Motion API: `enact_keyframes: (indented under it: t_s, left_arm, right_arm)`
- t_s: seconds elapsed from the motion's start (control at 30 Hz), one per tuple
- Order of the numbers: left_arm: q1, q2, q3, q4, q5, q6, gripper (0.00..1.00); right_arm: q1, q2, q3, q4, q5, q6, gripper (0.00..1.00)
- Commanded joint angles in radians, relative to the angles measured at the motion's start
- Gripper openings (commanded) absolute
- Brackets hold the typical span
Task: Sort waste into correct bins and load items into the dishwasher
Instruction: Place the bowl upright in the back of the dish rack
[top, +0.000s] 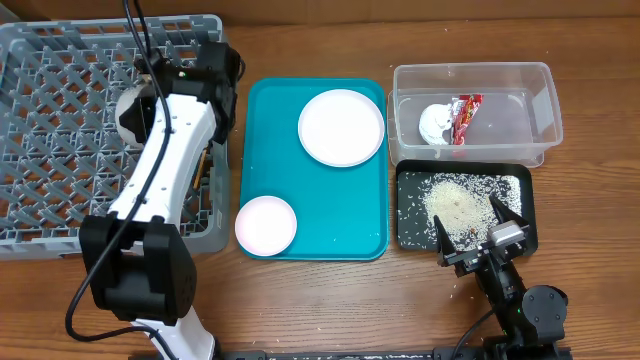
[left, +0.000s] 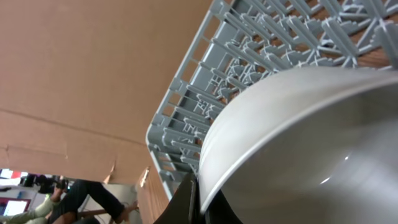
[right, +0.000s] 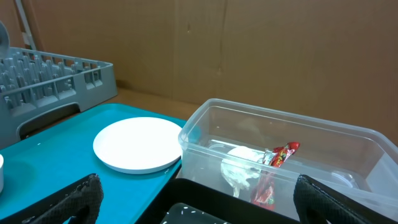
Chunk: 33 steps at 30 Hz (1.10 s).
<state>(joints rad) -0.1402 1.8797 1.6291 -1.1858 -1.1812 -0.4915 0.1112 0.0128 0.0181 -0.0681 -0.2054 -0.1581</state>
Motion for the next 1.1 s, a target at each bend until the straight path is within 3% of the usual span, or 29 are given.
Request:
enact_keyframes:
  t_s: [0.0,0.2,0.6,1.07]
  left_arm:
    - [0.008,0.011,-0.051,0.056,-0.025,0.046,0.04]
    - [0.009,0.013,-0.137,0.178,0.027,0.138,0.04]
    - [0.011,0.013,-0.169,0.175,0.056,0.137,0.04]
    - [0.004,0.013,-0.188,0.039,-0.002,0.137,0.04]
  right_arm:
    - [0.002,-0.01,-0.01,0.006,0.003,0.004,1.0]
    - [0.002,-0.01,-0.01,0.006,0.003,0.004,1.0]
    - [0.002,-0.01,-0.01,0.006,0.003,0.004,1.0]
    - [0.002,-0.01,-0.01,0.006,0.003,0.004,1.0]
